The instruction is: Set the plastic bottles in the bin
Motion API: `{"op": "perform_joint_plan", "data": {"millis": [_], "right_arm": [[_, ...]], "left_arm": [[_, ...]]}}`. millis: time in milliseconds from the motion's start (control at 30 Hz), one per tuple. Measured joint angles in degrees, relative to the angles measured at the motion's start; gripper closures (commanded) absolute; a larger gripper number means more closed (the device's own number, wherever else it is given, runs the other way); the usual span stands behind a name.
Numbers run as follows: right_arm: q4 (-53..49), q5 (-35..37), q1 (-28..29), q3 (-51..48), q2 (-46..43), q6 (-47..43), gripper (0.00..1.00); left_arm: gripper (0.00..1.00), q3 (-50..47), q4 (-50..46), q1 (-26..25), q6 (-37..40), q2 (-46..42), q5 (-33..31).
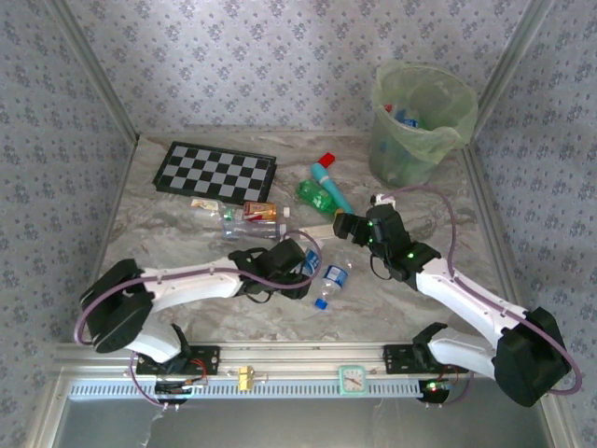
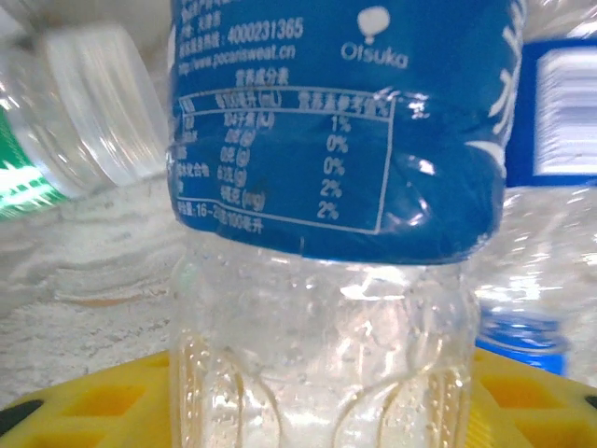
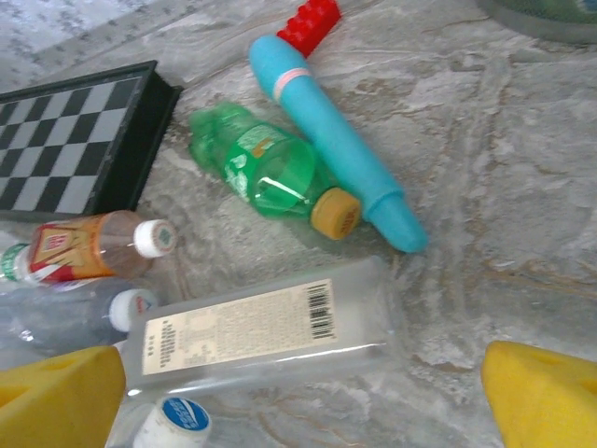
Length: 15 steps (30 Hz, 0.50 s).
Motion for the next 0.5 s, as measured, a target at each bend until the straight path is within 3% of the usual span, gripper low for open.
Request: {"op": "perform_joint_plan", "data": {"millis": [233, 500], "right_arm": [[8.5, -9.7, 0.4, 0.0, 0.2, -1.0, 0.0], [18.9, -19.6, 3.0, 0.1, 4.4, 0.1, 0.01]], "left_arm": [[0.5, -0.6, 4.6, 0.2, 0.1, -8.0, -4.7], [0.5, -3.4, 15.4, 3.8, 0.2, -10.2, -7.0]]}}
